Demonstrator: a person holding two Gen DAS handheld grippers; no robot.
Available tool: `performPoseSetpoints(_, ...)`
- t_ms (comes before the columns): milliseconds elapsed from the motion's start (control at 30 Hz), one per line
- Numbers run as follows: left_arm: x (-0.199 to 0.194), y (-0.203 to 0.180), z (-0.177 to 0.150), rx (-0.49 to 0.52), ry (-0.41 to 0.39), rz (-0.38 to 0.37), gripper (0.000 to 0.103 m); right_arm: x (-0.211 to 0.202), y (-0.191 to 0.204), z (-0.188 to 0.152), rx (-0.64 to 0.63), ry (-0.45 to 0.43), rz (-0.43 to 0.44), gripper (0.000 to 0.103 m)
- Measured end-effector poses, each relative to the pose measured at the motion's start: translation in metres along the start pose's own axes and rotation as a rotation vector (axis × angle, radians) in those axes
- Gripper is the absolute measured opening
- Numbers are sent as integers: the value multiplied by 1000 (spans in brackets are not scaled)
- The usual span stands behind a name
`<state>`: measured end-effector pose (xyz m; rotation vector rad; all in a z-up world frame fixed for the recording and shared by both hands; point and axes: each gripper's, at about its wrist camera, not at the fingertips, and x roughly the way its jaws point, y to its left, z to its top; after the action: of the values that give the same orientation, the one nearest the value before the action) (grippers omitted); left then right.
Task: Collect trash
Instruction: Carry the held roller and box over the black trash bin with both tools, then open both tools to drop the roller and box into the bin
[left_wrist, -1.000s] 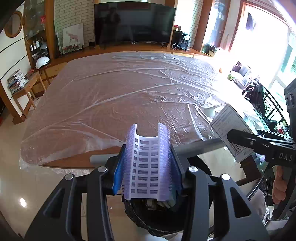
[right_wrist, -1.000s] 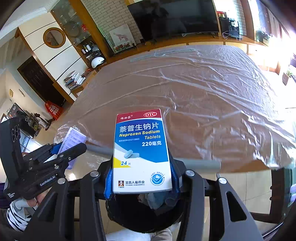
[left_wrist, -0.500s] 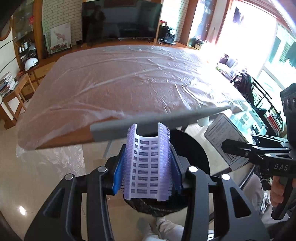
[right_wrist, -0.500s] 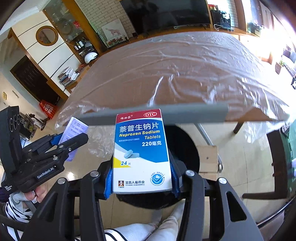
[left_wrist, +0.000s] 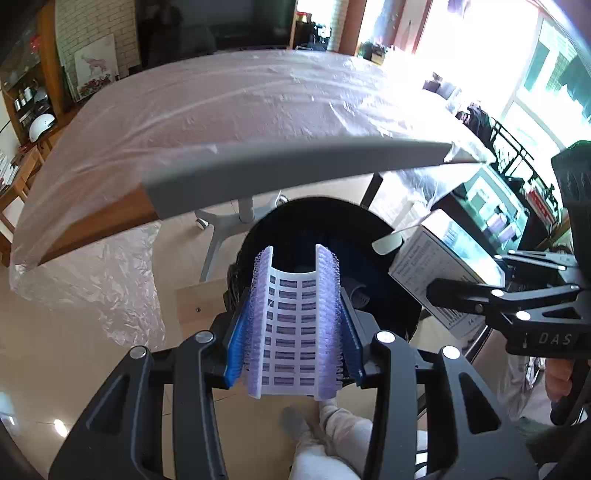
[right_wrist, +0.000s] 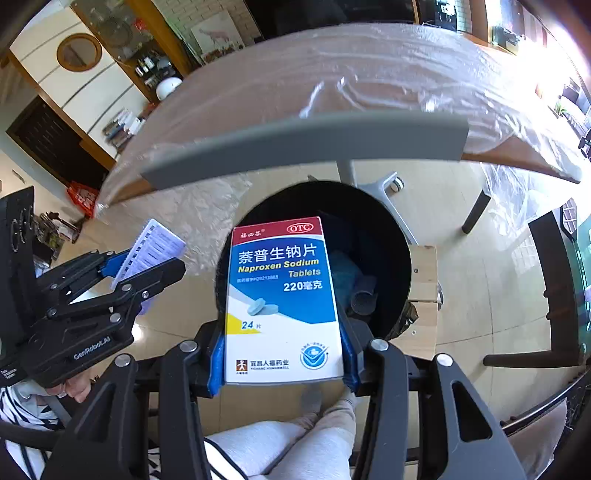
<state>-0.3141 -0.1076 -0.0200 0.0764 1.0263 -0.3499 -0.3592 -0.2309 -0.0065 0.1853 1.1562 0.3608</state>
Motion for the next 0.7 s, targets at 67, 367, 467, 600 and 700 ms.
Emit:
performPoseSetpoints(67, 7, 0, -1, 6, 20, 3, 44, 7, 0, 1, -1, 14, -1, 46)
performPoseSetpoints(367, 40, -6, 5, 18, 85, 20, 44, 42, -8, 11, -11, 84, -25, 46)
performPoseSetpoints(467, 52, -11, 7, 22, 106, 28, 44, 49, -10, 14, -26, 98, -34, 46)
performPoseSetpoints(600, 65, -13, 9, 22, 131, 40, 44, 59, -13, 18, -45, 119, -39, 46)
performPoseSetpoints(700, 76, -15, 12, 16, 151, 50, 44, 66, -15, 21, -64, 138, -42, 46)
